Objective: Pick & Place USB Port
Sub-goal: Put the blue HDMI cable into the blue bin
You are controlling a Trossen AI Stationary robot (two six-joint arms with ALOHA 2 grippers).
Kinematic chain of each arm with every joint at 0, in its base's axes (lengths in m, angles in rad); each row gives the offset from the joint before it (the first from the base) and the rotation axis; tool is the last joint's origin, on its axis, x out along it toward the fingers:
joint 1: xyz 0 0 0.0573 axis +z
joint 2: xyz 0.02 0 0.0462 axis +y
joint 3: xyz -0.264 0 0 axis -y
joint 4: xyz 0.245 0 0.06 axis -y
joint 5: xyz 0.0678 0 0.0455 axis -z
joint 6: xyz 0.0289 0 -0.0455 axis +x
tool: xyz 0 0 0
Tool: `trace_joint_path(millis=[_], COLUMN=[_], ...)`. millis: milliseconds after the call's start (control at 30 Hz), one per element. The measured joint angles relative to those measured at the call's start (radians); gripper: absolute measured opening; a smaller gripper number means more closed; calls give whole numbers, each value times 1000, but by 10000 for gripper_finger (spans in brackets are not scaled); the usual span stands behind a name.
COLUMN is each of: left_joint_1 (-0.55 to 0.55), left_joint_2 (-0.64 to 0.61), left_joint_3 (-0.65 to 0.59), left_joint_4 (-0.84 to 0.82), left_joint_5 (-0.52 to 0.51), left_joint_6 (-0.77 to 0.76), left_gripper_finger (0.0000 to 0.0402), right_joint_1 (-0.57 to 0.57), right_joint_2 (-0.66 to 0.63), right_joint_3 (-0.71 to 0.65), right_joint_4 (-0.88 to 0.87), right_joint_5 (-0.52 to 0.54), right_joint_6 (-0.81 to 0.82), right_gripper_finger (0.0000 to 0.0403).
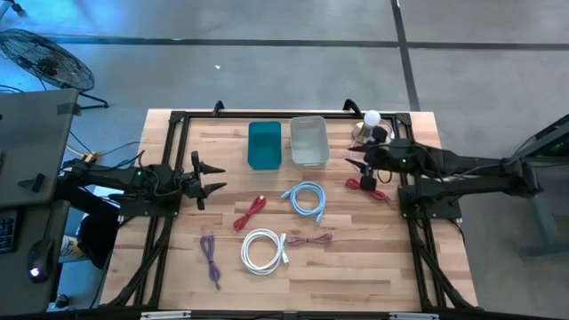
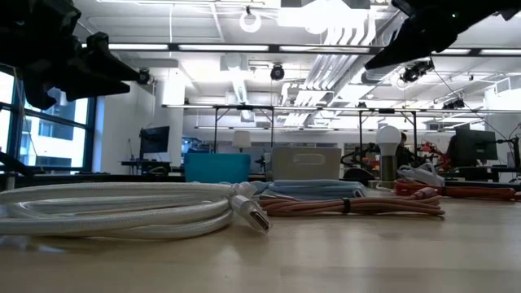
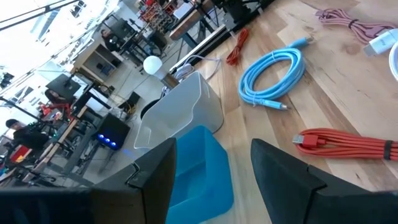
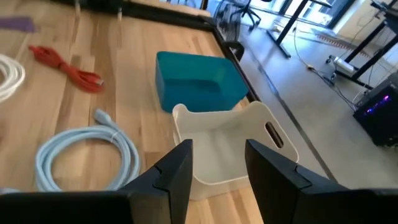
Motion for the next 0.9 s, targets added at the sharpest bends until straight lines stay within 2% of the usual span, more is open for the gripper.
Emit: trace_joint_path(millis=[267,500,667,900], left_joint_1=[0,0,0,0], left_joint_2=[0,0,0,0], left_joint_3=[0,0,0,0], left_joint_4=[0,-34,-38,-39], left_joint_5=[3,3,2,2], left_joint_6=[-5,-28,-35,-35], left_gripper_finger=[202,202,202,202], right_joint_1=[4,11,45,72], right_joint_2=[60,127,211,302], right_joint_3=[77,97,97,97], right_joint_4=[-52,-82,-81,-14], right_joint_5=[-1,-32,-67,-39], right_joint_6=[-80,-59,-54,-89], right_gripper_finger=[140,140,140,140])
